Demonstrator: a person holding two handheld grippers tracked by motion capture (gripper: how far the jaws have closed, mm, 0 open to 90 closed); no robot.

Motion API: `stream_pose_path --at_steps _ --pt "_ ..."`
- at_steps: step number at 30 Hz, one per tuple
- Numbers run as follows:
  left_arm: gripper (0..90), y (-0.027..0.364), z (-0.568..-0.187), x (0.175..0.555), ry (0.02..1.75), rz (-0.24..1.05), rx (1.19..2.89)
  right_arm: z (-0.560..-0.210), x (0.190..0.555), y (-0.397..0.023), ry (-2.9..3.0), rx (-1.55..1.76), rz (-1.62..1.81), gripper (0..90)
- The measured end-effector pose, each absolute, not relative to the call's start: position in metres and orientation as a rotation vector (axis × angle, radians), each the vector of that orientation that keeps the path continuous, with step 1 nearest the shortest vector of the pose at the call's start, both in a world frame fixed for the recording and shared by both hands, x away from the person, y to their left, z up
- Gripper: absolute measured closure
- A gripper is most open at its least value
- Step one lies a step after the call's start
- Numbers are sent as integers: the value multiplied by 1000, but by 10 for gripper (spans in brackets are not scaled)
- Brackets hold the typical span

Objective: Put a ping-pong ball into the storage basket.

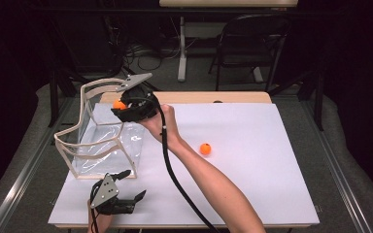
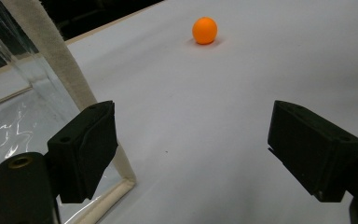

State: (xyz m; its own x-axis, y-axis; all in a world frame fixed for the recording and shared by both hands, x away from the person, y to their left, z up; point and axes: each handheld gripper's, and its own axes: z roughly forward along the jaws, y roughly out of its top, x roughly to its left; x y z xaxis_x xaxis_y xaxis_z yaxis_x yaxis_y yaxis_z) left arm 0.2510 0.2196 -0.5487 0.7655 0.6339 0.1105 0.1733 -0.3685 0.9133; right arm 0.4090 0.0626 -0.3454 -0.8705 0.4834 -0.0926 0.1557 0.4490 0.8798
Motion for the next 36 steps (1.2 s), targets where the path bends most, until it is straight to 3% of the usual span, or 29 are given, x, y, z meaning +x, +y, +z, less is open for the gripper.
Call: stream_pose_path --at_steps 36 --pt "158 219 -549 251 611 551 1919 -361 411 90 2457 529 1327 505"
